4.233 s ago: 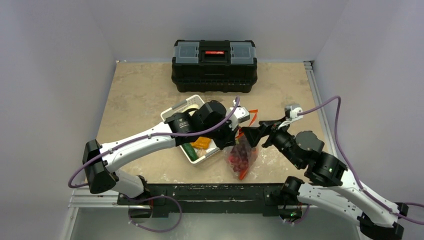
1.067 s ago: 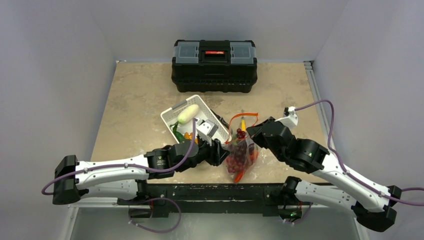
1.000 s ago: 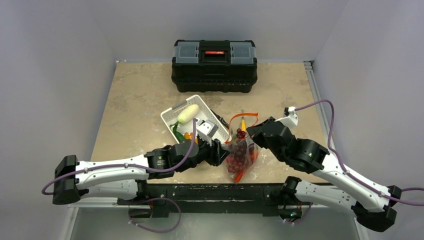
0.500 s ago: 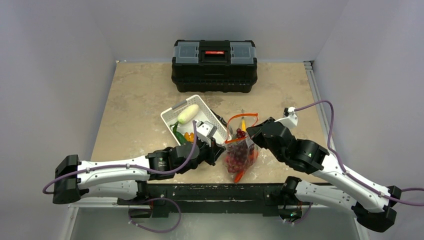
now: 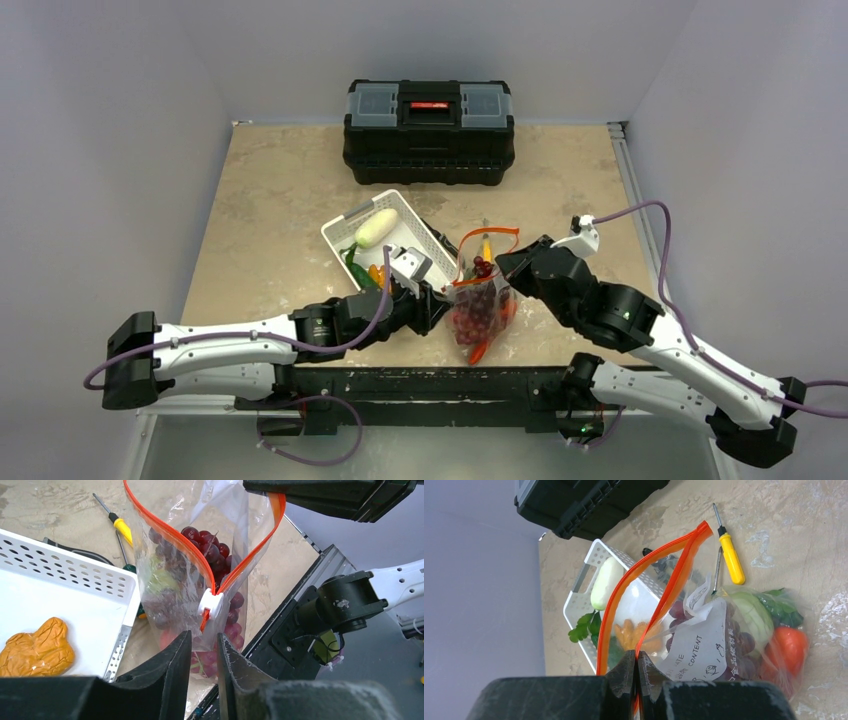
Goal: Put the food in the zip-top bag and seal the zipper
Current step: Zip the zipper food storage bag at the center of the board.
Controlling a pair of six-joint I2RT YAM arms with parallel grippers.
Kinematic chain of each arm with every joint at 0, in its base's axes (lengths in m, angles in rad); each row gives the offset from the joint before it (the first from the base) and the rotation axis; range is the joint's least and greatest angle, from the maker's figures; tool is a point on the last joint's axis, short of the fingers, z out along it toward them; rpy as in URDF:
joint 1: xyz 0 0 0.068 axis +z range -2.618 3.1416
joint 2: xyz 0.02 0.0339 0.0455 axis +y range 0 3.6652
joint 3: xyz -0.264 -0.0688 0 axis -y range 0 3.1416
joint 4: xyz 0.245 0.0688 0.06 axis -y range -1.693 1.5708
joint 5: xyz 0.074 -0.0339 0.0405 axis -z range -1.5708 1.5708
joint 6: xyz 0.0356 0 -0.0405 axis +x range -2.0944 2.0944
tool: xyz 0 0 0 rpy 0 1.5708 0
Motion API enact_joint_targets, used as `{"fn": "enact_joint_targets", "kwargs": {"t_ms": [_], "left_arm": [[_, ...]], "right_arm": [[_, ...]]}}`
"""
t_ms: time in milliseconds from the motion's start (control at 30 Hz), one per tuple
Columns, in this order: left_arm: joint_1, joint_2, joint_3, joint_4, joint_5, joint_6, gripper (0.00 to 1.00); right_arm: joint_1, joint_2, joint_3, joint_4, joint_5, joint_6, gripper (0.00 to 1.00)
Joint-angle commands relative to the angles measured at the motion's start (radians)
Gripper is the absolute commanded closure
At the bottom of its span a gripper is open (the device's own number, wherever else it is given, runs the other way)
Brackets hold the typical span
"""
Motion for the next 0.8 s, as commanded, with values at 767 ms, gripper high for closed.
{"fn": "enact_joint_targets", "kwargs": {"t_ms": [767], "left_arm": [[-0.002,-0.018,-0.022,0.145,0.020,0.060,1.00]], "right_arm": [[0.000,-0.019,0.030,0.166,-0.109,-0.564,0.70]]}}
